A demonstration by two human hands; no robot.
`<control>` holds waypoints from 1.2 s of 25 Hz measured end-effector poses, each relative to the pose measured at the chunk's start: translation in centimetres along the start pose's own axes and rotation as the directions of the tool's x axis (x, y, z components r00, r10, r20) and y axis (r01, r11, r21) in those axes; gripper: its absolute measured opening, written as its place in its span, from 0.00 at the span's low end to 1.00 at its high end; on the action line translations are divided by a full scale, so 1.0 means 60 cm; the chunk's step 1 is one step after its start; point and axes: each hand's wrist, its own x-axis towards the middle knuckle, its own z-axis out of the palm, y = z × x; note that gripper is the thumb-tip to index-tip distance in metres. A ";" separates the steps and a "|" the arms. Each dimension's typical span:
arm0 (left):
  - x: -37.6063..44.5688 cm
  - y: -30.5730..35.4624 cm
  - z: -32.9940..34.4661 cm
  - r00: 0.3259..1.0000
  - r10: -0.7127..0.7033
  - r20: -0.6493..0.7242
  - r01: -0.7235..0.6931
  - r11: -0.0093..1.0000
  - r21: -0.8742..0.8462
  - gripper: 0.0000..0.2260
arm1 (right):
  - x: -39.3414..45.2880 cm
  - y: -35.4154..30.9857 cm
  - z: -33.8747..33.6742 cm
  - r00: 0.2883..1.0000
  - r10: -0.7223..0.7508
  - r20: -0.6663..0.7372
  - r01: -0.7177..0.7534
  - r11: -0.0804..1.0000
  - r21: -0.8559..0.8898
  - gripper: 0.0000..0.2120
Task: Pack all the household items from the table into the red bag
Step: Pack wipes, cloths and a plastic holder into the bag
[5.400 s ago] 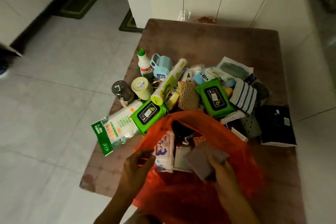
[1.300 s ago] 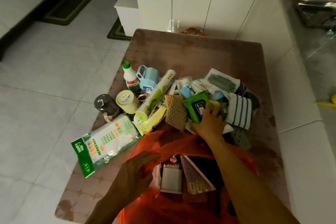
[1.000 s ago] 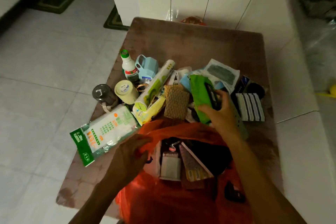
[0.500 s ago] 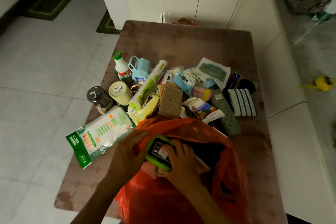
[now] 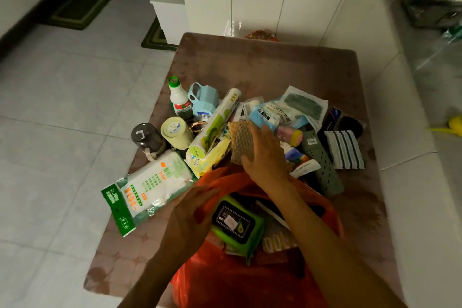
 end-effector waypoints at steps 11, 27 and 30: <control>-0.064 -0.069 0.002 0.971 -0.169 0.170 0.113 0.948 0.298 0.38 | 0.003 0.013 -0.008 0.934 0.138 -0.330 -0.034 0.953 0.301 0.13; -0.049 0.023 -0.032 0.907 -0.264 0.328 0.168 0.942 0.292 0.30 | -0.292 0.136 0.001 0.888 0.149 0.434 -0.133 0.989 -0.066 0.11; -0.045 0.042 -0.024 0.975 -0.197 0.102 0.148 0.920 0.362 0.17 | -0.251 0.119 -0.057 0.999 0.052 0.000 -0.050 0.967 0.250 0.05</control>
